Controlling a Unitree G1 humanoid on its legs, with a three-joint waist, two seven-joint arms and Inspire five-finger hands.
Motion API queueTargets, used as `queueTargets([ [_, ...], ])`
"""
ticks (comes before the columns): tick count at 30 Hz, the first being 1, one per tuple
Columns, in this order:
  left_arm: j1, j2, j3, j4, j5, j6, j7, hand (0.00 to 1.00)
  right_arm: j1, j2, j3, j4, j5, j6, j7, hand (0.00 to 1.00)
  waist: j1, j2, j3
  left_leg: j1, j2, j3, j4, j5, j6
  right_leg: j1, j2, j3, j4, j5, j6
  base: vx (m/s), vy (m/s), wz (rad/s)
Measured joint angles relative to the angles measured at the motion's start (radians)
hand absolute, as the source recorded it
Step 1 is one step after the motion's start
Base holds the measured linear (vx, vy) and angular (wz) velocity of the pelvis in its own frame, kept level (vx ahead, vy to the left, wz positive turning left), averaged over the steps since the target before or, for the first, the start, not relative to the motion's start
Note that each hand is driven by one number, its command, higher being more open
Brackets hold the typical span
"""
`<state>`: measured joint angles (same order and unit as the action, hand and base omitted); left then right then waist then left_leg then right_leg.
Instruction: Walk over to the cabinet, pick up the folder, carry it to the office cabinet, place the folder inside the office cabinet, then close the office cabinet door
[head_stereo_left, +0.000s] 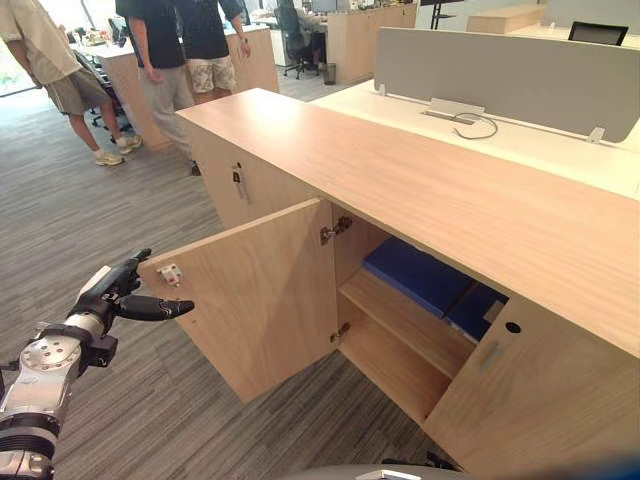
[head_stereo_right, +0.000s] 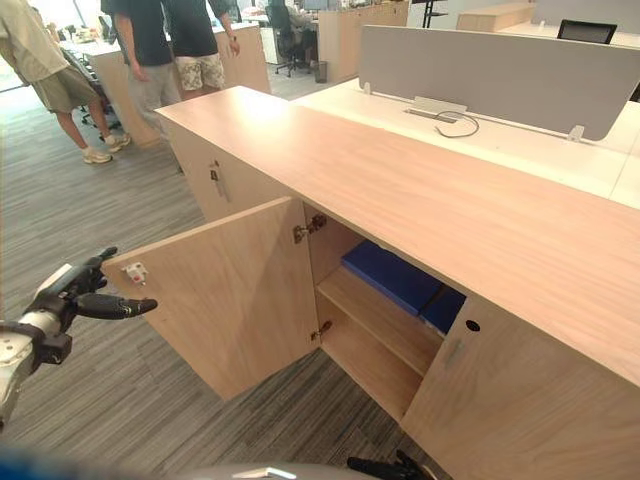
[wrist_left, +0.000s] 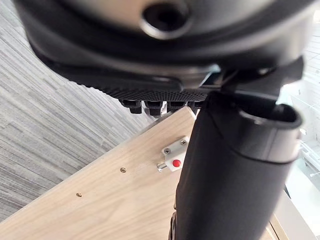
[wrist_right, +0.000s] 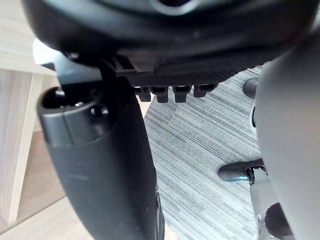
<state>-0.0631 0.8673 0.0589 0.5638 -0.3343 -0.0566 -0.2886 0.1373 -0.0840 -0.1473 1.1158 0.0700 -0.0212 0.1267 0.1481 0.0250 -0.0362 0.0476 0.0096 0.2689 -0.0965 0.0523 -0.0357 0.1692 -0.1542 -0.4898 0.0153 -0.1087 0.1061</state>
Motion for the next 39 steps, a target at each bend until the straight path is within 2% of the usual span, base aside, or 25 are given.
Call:
queueTargets([
  [5, -0.002, 0.016, -0.054, -0.005, -0.040, -0.027, 0.001, 1.00, -0.006, -0.002, 0.038, 0.011, -0.001, 0.000, 0.006, 1.00, 0.001, 0.000, -0.008, -0.013, -0.011, 0.000, 0.000, 0.000, 0.010, -0.008, -0.011, -0.005, -0.003, 0.010, 0.009, -0.03, 0.030, 0.05],
  [8, 0.001, 0.113, -0.164, -0.055, -0.069, -0.021, 0.000, 1.00, -0.012, -0.011, 0.061, 0.012, -0.030, -0.001, 0.020, 1.00, 0.008, -0.001, -0.012, -0.018, -0.022, -0.005, 0.000, 0.001, 0.023, -0.010, -0.021, -0.009, -0.002, 0.014, 0.016, 0.01, 0.035, 0.08],
  [10, 0.004, 0.208, -0.262, -0.123, -0.110, 0.003, 0.000, 1.00, -0.014, -0.023, 0.093, 0.017, -0.032, -0.004, 0.028, 1.00, 0.011, 0.004, -0.014, -0.023, -0.033, -0.011, 0.000, 0.004, 0.032, -0.010, -0.030, -0.016, -0.002, 0.019, 0.025, 0.00, 0.039, 0.11],
  [13, 0.015, 0.292, -0.352, -0.227, -0.213, 0.050, -0.001, 1.00, -0.013, -0.034, 0.100, 0.019, -0.048, -0.007, 0.036, 1.00, 0.016, 0.019, -0.017, -0.027, -0.046, -0.018, 0.000, 0.003, 0.035, -0.010, -0.044, -0.024, -0.002, 0.028, 0.037, -0.03, 0.056, 0.10],
  [15, 0.042, 0.346, -0.381, -0.317, -0.283, 0.084, -0.002, 1.00, -0.006, -0.039, 0.103, 0.019, -0.071, -0.020, 0.040, 1.00, 0.024, 0.023, -0.032, -0.048, -0.049, -0.019, 0.000, 0.007, 0.050, -0.028, -0.045, -0.018, -0.004, 0.041, 0.034, -0.06, 0.062, 0.08],
  [16, 0.043, 0.376, -0.405, -0.383, -0.363, 0.107, -0.004, 1.00, -0.002, -0.045, 0.103, 0.025, -0.075, -0.030, 0.049, 1.00, 0.038, 0.029, -0.035, -0.066, -0.051, -0.020, 0.001, 0.014, 0.061, -0.046, -0.045, -0.018, -0.006, 0.051, 0.030, -0.08, 0.062, 0.11],
  [18, 0.044, 0.389, -0.414, -0.435, -0.406, 0.124, -0.005, 1.00, -0.006, -0.048, 0.103, 0.034, -0.077, -0.031, 0.058, 1.00, 0.043, 0.031, -0.035, -0.079, -0.052, -0.016, 0.001, 0.019, 0.066, -0.054, -0.044, -0.020, -0.008, 0.059, 0.030, -0.10, 0.054, 0.22],
  [19, 0.048, 0.390, -0.419, -0.480, -0.452, 0.135, -0.013, 1.00, -0.006, -0.052, 0.105, 0.035, -0.080, -0.034, 0.066, 1.00, 0.043, 0.034, -0.037, -0.091, -0.053, -0.015, 0.001, 0.029, 0.073, -0.059, -0.045, -0.022, -0.008, 0.064, 0.030, -0.14, 0.063, 0.32],
  [22, 0.059, 0.375, -0.433, -0.560, -0.559, 0.135, -0.057, 1.00, -0.012, -0.068, 0.131, 0.039, -0.103, -0.039, 0.075, 1.00, 0.045, 0.034, -0.038, -0.114, -0.054, -0.003, 0.001, 0.035, 0.070, -0.081, -0.053, -0.021, 0.003, 0.063, 0.031, -0.18, 0.075, 0.38],
  [23, 0.065, 0.353, -0.440, -0.606, -0.599, 0.135, -0.083, 1.00, -0.014, -0.073, 0.135, 0.049, -0.110, -0.045, 0.075, 1.00, 0.038, 0.022, -0.040, -0.137, -0.063, 0.007, 0.006, 0.027, 0.034, -0.102, -0.066, -0.019, 0.004, 0.060, 0.027, -0.19, 0.097, 0.58],
  [24, 0.071, 0.312, -0.455, -0.651, -0.631, 0.135, -0.118, 1.00, -0.026, -0.076, 0.143, 0.071, -0.110, -0.049, 0.076, 1.00, 0.020, 0.002, -0.041, -0.190, -0.065, 0.010, 0.137, 0.024, 0.111, -0.126, -0.097, -0.016, 0.007, 0.062, 0.025, -0.15, 0.087, 0.44],
  [25, 0.072, 0.291, -0.483, -0.684, -0.656, 0.133, -0.144, 1.00, -0.040, -0.084, 0.149, 0.091, -0.111, -0.046, 0.077, 1.00, 0.019, 0.005, -0.041, -0.207, -0.054, -0.043, 0.221, -0.028, 0.139, -0.136, -0.103, -0.007, 0.008, 0.064, 0.024, -0.04, 0.059, -0.07],
  [26, 0.072, 0.251, -0.526, -0.720, -0.675, 0.133, -0.176, 1.00, -0.050, -0.094, 0.167, 0.097, -0.112, -0.044, 0.082, 1.00, 0.013, 0.024, -0.043, -0.167, -0.046, -0.057, 0.155, -0.061, 0.086, -0.129, -0.094, 0.007, -0.013, 0.085, 0.022, 0.02, 0.031, -0.46],
  [27, 0.072, 0.224, -0.548, -0.727, -0.679, 0.133, -0.199, 1.00, -0.051, -0.095, 0.176, 0.091, -0.113, -0.045, 0.081, 1.00, 0.005, 0.025, -0.045, -0.153, -0.051, -0.037, 0.124, -0.054, 0.077, -0.131, -0.098, 0.012, -0.020, 0.098, 0.017, 0.01, 0.103, -0.69],
  [28, 0.072, 0.190, -0.594, -0.760, -0.683, 0.134, -0.230, 1.00, -0.057, -0.087, 0.181, 0.085, -0.113, -0.048, 0.082, 1.00, -0.016, 0.022, -0.048, -0.134, -0.058, -0.001, 0.075, -0.049, 0.072, -0.141, -0.103, 0.023, -0.026, 0.104, 0.020, -0.02, 0.136, -0.52],
  [31, 0.042, 0.156, -0.685, -0.855, -0.683, 0.134, -0.333, 1.00, -0.083, -0.065, 0.186, 0.084, -0.113, -0.048, 0.089, 1.00, -0.076, 0.018, -0.051, -0.130, -0.062, 0.028, 0.046, -0.047, 0.069, -0.154, -0.086, 0.026, -0.028, 0.103, 0.018, -0.01, 0.124, -0.59],
  [33, 0.004, 0.141, -0.695, -0.879, -0.685, 0.133, -0.370, 1.00, -0.081, -0.065, 0.183, 0.080, -0.112, -0.048, 0.088, 1.00, -0.080, 0.018, -0.051, -0.130, -0.075, 0.030, 0.048, -0.041, 0.066, -0.137, -0.073, 0.026, -0.043, 0.106, 0.014, -0.01, 0.041, -0.59],
  [36, -0.068, 0.123, -0.700, -0.862, -0.698, 0.132, -0.367, 1.00, -0.085, -0.073, 0.146, 0.076, -0.109, -0.047, 0.084, 1.00, -0.101, 0.042, -0.042, -0.131, -0.084, 0.023, 0.048, -0.036, 0.064, -0.123, -0.072, 0.024, -0.072, 0.116, 0.013, -0.03, -0.002, -0.05],
  [39, -0.080, 0.117, -0.710, -0.849, -0.698, 0.132, -0.365, 1.00, -0.084, -0.072, 0.120, 0.078, -0.109, -0.046, 0.078, 1.00, -0.106, 0.050, -0.039, -0.124, -0.086, 0.023, 0.045, -0.036, 0.065, -0.119, -0.074, 0.025, -0.061, 0.116, 0.013, 0.00, -0.043, 0.23],
])
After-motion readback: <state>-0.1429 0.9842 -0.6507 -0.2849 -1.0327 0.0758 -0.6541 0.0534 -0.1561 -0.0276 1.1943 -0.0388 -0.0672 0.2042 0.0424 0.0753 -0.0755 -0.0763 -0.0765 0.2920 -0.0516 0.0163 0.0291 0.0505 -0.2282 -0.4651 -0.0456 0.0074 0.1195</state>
